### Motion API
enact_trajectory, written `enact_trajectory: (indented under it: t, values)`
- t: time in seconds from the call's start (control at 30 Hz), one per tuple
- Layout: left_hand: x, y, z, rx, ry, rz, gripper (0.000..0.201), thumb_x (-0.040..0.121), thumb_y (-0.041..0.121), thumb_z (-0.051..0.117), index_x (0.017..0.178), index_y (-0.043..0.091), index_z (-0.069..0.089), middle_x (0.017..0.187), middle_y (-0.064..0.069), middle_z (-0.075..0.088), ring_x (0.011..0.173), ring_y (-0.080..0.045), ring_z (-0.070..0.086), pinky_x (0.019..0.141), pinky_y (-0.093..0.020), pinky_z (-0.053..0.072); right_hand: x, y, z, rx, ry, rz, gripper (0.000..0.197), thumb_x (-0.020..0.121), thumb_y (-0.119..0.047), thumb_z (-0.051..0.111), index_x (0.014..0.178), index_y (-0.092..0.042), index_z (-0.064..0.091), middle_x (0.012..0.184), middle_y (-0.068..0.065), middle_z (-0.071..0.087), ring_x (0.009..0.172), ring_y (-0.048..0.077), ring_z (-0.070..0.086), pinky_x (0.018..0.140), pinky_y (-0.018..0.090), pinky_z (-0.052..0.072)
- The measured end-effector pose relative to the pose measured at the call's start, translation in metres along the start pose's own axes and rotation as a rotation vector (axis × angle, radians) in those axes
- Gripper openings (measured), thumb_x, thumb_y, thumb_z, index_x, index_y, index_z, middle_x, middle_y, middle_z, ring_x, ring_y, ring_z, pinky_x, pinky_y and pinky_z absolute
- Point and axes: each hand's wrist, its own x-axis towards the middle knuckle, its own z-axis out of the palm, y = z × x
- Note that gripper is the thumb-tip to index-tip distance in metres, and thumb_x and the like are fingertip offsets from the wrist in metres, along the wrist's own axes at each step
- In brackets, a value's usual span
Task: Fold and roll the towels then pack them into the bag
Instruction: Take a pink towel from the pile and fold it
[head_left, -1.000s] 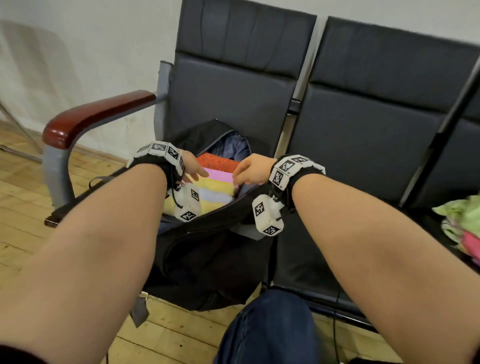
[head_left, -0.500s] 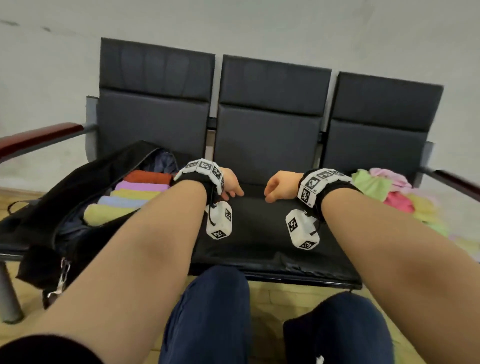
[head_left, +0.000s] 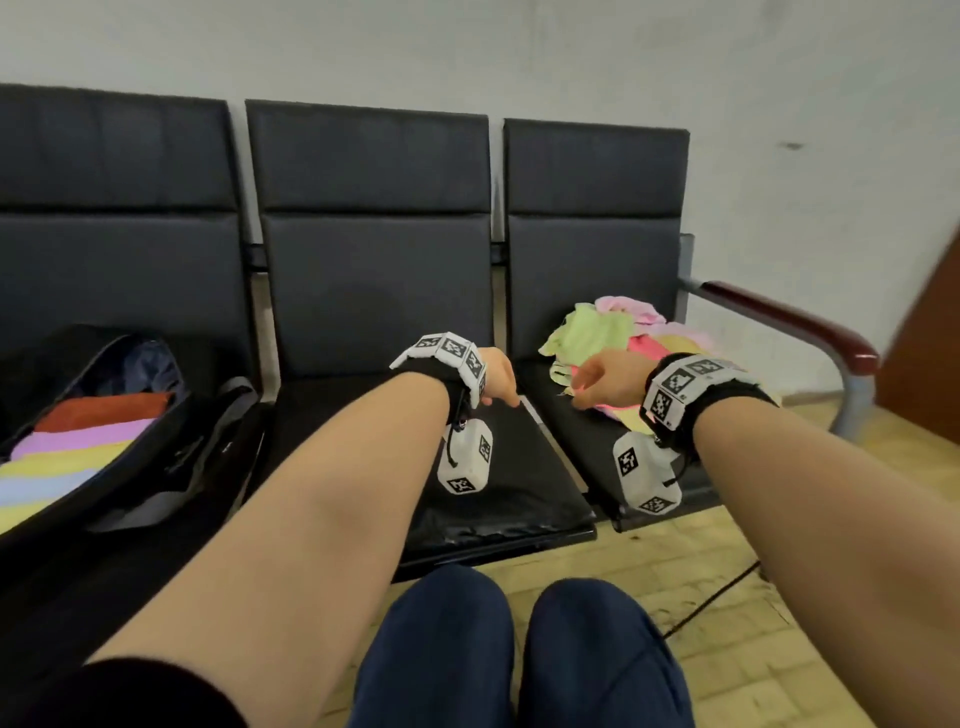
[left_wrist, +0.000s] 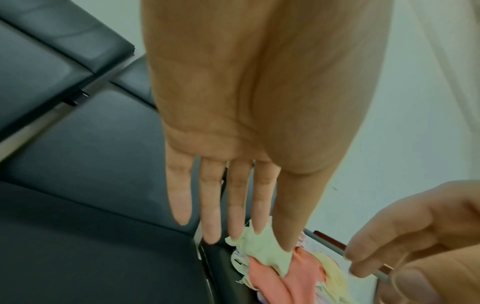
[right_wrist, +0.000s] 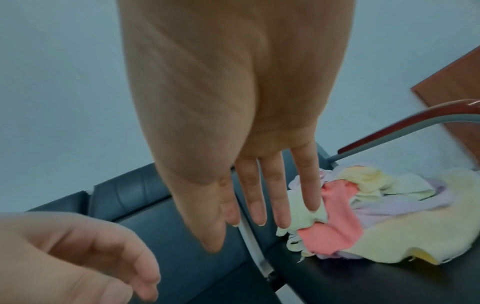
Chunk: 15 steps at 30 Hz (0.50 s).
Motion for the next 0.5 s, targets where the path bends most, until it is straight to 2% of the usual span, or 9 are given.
enact_trajectory:
  t: [0.1,0.23,0.27,0.33,0.37,0.4,0.43,0.47,0.5]
  values:
    - [0.036,0.023,0.007,-0.006,0.011,0.025,0.036,0.091,0.021,0.062,0.123,0.004,0.059,0.115,-0.011,0.064,0.092,-0.016,0.057,0.057,-0.018,0.041,0.013,0.039,-0.005,0.012,-0.039,0.052,0.04,0.086,-0.03,0.068,0.122,-0.014,0.062,0.125,0.004,0.062,0.116,0.021,0.056,0.101,0.031,0.04]
    - [0.09,0.048,0.012,-0.04,0.108,0.046,0.031,0.09,0.016,0.062,0.118,0.002,0.063,0.116,-0.011,0.064,0.09,-0.017,0.052,0.067,-0.022,0.044,0.038,0.088,-0.023,-0.002,-0.044,0.102,0.043,0.085,-0.033,0.069,0.124,-0.017,0.061,0.128,0.001,0.058,0.119,0.021,0.053,0.104,0.033,0.04]
    - [0.103,0.053,0.013,-0.07,0.143,0.053,0.026,0.089,0.016,0.063,0.112,0.003,0.065,0.108,-0.009,0.064,0.09,-0.017,0.052,0.065,-0.022,0.043,0.045,0.099,-0.028,-0.005,-0.038,0.114,0.042,0.084,-0.034,0.069,0.122,-0.018,0.062,0.128,0.001,0.059,0.118,0.02,0.053,0.104,0.035,0.04]
    - [0.135,0.062,0.016,-0.143,0.229,0.033,0.004,0.087,0.015,0.064,0.085,0.012,0.063,0.086,-0.002,0.057,0.086,-0.018,0.05,0.065,-0.024,0.041,0.061,0.122,-0.038,-0.006,-0.023,0.131,0.04,0.084,-0.034,0.069,0.121,-0.02,0.063,0.126,0.001,0.059,0.117,0.02,0.053,0.104,0.037,0.041]
    - [0.153,0.066,0.017,-0.185,0.266,0.006,0.016,0.086,0.013,0.064,0.074,0.018,0.054,0.077,0.003,0.051,0.085,-0.019,0.048,0.064,-0.025,0.039,0.07,0.134,-0.042,0.003,-0.009,0.134,0.039,0.085,-0.033,0.068,0.121,-0.019,0.063,0.126,0.001,0.059,0.116,0.02,0.054,0.104,0.036,0.041]
    - [0.164,0.069,0.017,-0.232,0.303,-0.009,0.021,0.085,0.012,0.064,0.072,0.021,0.05,0.074,0.006,0.047,0.084,-0.019,0.047,0.062,-0.024,0.038,0.078,0.144,-0.044,0.013,0.006,0.137,0.039,0.086,-0.032,0.068,0.121,-0.018,0.063,0.126,0.002,0.059,0.116,0.02,0.054,0.103,0.035,0.042]
    - [0.178,0.071,0.017,-0.282,0.341,-0.036,0.014,0.084,0.011,0.064,0.079,0.02,0.054,0.08,0.006,0.05,0.086,-0.019,0.05,0.064,-0.024,0.039,0.086,0.154,-0.045,0.027,0.026,0.14,0.039,0.086,-0.03,0.067,0.122,-0.016,0.062,0.127,0.004,0.059,0.116,0.021,0.054,0.102,0.033,0.042]
    - [0.192,0.073,0.017,-0.323,0.385,-0.033,0.01,0.084,0.012,0.064,0.094,0.015,0.06,0.091,0.003,0.056,0.091,-0.02,0.054,0.069,-0.024,0.041,0.096,0.164,-0.046,0.039,0.051,0.145,0.039,0.087,-0.028,0.066,0.123,-0.013,0.062,0.127,0.005,0.06,0.116,0.021,0.055,0.099,0.031,0.041]
    - [0.207,0.074,0.018,-0.358,0.413,-0.054,0.024,0.085,0.014,0.064,0.108,0.011,0.06,0.105,-0.001,0.058,0.099,-0.022,0.056,0.075,-0.025,0.041,0.105,0.174,-0.044,0.055,0.084,0.15,0.038,0.088,-0.026,0.066,0.123,-0.011,0.062,0.126,0.006,0.06,0.115,0.022,0.055,0.096,0.029,0.041]
